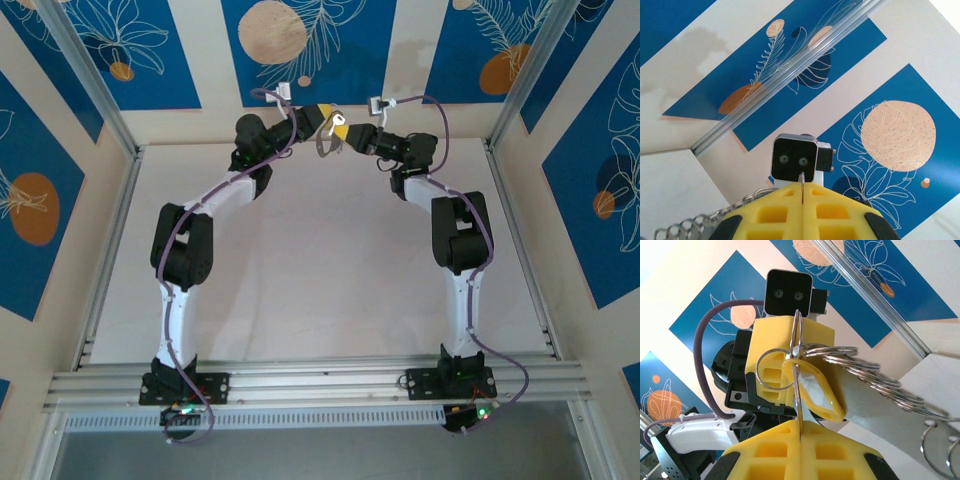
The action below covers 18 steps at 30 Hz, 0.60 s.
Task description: Put the keys on the keyring
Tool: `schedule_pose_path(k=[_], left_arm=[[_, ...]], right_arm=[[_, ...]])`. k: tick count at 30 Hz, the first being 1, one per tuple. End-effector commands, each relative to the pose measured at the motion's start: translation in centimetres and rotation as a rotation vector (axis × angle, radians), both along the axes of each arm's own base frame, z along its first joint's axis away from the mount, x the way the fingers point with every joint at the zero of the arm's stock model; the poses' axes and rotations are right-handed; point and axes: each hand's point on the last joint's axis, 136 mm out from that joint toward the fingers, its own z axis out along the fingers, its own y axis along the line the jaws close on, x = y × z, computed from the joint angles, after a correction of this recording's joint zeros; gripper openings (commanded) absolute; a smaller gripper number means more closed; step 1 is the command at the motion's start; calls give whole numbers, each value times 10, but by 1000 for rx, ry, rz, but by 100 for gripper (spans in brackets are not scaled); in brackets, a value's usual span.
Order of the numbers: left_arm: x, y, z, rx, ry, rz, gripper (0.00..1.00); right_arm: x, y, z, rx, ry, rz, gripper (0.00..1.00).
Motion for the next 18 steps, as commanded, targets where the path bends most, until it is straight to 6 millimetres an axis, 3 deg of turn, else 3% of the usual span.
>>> schedule_pose_path(k=[1,6,18], left_arm=[[-6,3,29,-35,-80,-2,0],[-7,3,30,-33,-82,-3,0],[-6,3,26,-30,-78,3,0]], right_arm=[[-5,12,-6,-5,0,17,0],[-9,29,-15,-24,18,55,0],[-1,14,-23,-6,57,7,0]])
